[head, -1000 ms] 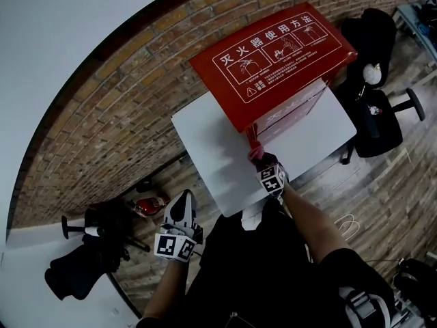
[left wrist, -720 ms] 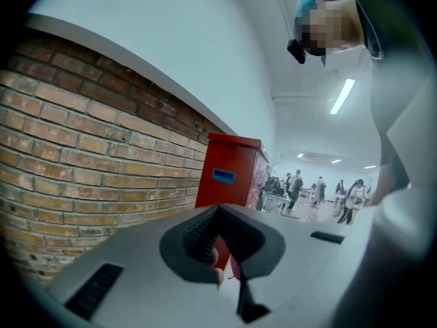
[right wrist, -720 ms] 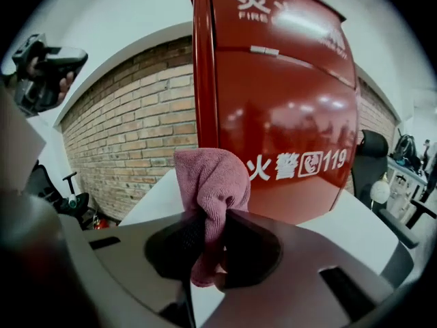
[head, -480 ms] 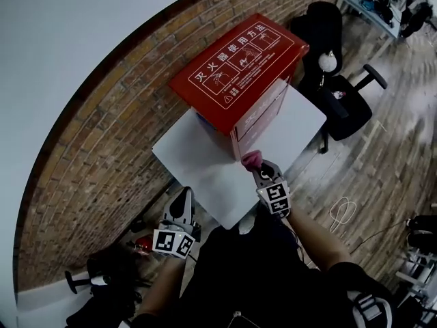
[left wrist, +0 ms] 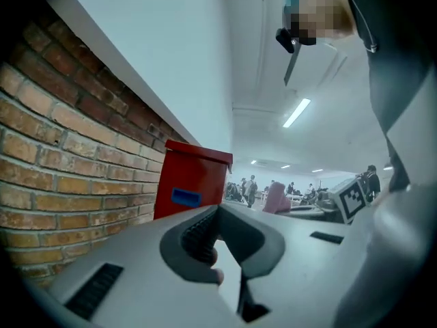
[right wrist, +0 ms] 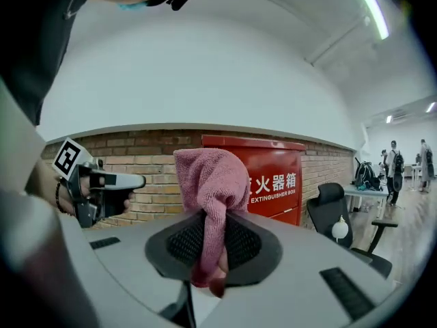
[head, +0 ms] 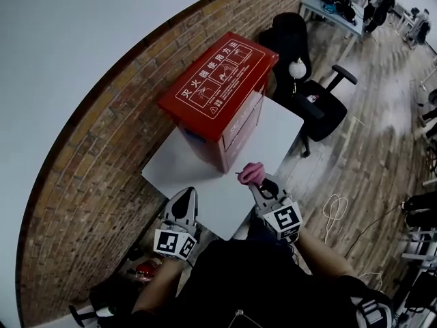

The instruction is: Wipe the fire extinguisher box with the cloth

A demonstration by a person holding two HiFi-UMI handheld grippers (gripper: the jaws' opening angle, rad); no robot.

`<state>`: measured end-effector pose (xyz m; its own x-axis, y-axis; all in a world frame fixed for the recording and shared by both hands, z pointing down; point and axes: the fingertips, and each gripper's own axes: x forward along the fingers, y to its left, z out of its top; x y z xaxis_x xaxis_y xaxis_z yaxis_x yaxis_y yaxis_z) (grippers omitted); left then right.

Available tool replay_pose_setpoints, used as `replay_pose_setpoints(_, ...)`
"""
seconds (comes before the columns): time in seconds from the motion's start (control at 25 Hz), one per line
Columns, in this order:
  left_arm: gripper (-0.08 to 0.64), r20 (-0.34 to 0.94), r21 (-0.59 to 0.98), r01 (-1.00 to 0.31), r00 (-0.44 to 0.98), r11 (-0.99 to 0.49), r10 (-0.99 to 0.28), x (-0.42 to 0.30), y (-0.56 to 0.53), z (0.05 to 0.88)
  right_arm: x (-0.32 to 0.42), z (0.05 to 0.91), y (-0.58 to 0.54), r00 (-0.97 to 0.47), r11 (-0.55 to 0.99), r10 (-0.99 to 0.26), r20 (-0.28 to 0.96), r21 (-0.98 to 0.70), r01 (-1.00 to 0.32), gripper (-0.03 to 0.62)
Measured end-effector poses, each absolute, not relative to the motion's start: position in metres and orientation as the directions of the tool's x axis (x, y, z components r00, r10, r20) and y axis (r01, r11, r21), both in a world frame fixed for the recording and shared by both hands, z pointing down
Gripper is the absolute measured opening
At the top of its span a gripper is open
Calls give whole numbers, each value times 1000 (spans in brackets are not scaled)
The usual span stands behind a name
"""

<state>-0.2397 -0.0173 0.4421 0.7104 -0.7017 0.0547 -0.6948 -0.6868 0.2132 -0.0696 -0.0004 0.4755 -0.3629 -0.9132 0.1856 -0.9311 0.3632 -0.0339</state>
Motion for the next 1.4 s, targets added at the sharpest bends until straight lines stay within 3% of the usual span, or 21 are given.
replay_pose_setpoints(0.4, 48, -25, 71, -597, 800, -799, -600, -212, 0, 403, -85, 426, 17, -318, 316, -940, 122, -35, -948, 69)
replay_pose_setpoints(1.4, 48, -117, 58, -540, 832, -840, -543, -198, 11, 368, -82, 391, 21, -284, 281, -958, 52, -58, -958, 69)
